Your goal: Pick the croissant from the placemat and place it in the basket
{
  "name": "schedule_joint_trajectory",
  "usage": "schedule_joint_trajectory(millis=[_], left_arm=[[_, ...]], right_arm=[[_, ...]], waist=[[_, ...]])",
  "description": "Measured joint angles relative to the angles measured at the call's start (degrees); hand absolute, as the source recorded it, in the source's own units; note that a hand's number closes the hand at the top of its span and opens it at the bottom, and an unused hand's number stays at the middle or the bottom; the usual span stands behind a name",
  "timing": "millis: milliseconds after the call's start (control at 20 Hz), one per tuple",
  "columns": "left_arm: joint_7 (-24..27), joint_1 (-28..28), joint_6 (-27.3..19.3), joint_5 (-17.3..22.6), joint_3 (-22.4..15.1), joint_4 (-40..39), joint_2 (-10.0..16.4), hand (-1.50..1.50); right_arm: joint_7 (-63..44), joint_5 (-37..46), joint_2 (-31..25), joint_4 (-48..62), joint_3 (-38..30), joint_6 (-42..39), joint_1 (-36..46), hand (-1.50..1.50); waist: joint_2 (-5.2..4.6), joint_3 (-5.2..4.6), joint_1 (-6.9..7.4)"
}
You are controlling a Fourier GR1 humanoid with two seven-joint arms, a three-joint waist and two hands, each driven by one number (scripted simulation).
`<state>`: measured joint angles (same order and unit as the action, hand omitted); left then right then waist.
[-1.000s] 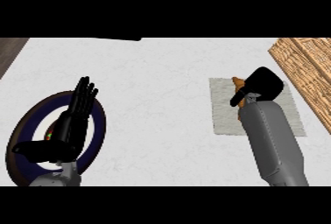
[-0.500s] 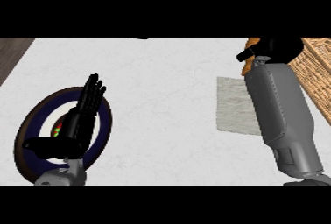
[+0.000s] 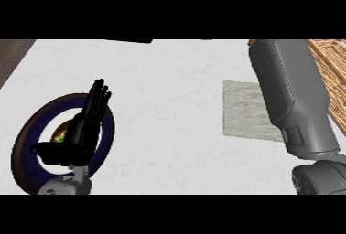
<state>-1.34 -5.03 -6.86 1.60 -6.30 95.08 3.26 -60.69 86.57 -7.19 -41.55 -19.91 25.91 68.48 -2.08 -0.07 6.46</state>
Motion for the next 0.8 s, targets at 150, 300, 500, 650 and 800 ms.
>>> schedule_joint_trajectory(millis=[150,300,500,650,800], left_arm=[[-0.1,-0.1,-0.1,0.2,1.0,0.1,0.5,0.00],[0.3,0.6,-0.3,0.2,1.3,-0.1,0.5,0.00],[0.1,0.7,-0.4,0.4,2.0,0.2,0.9,0.00],[0.1,1.0,-0.7,0.4,2.4,-0.1,0.8,0.00],[0.3,1.8,-0.8,0.3,2.4,0.2,0.7,0.00]], right_arm=[[-1.5,2.5,-0.6,3.3,-2.0,0.9,2.4,1.50],[-3.0,5.0,-1.9,6.6,-3.7,1.0,4.3,1.50],[-5.2,9.1,-3.3,10.8,-4.9,0.0,5.4,1.50],[-6.0,11.1,-3.9,12.8,-5.9,-0.1,5.3,1.50],[-6.0,12.1,-4.6,13.7,-7.1,0.8,5.1,1.50]], waist=[[0.20,-0.02,-0.64],[0.38,-0.04,-1.30],[0.63,-0.04,-2.10],[0.87,-0.02,-2.89],[1.05,0.02,-3.35]])
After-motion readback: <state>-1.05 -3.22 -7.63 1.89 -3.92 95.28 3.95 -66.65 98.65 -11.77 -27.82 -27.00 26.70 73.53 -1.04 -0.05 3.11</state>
